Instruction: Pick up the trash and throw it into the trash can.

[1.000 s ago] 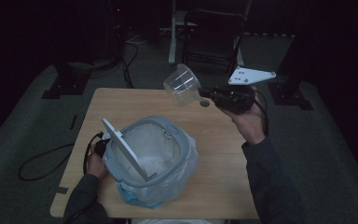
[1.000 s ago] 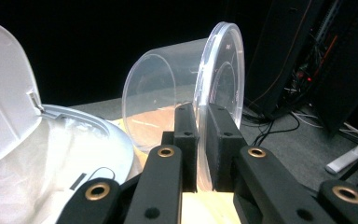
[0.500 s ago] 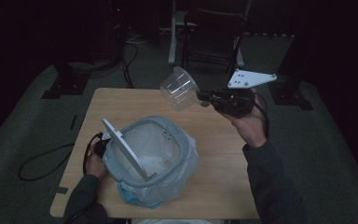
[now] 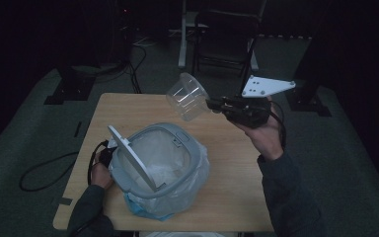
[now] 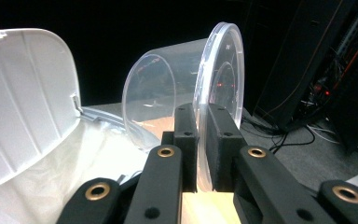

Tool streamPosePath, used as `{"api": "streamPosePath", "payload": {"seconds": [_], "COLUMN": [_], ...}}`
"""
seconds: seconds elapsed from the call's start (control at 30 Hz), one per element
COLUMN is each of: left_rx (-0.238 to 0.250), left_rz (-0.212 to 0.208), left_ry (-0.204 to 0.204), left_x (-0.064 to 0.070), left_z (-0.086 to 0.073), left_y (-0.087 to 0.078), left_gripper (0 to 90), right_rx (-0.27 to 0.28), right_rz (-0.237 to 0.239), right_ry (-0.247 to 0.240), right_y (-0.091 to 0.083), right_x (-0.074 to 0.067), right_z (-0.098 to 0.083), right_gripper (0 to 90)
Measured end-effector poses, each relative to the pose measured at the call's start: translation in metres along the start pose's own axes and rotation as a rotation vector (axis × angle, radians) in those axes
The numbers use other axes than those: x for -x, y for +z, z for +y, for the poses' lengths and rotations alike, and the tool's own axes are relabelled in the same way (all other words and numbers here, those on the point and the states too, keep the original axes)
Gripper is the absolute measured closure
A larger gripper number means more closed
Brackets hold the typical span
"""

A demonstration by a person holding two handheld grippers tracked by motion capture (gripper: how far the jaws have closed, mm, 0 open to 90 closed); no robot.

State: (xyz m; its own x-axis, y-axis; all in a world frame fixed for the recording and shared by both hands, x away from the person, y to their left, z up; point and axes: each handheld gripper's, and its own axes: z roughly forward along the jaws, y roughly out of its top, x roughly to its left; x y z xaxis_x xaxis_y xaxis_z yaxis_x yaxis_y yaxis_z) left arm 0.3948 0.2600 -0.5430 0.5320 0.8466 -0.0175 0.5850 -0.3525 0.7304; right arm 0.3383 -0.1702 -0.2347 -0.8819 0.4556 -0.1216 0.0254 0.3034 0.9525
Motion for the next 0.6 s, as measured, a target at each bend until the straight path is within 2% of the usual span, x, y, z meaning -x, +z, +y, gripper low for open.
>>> {"api": "streamPosePath", "payload": {"seconds": [0.33,0.6], "left_rx": [-0.004,-0.004], "left_rz": [0.003,0.004], "left_ry": [0.002,0.002], "left_x": [0.000,0.000], "left_z": [0.000,0.000], "left_y": [0.000,0.000], "left_gripper": [31.9,31.9], "right_rx": [0.004,0.003], "right_rz": [0.038,0.085], "right_ry": [-0.031,-0.032], "right_y": [-0.002,0.000], "right_x": [-0.015,-0.023], "right_z": [0.006,0.007], "right_gripper": [83.3,83.3]}}
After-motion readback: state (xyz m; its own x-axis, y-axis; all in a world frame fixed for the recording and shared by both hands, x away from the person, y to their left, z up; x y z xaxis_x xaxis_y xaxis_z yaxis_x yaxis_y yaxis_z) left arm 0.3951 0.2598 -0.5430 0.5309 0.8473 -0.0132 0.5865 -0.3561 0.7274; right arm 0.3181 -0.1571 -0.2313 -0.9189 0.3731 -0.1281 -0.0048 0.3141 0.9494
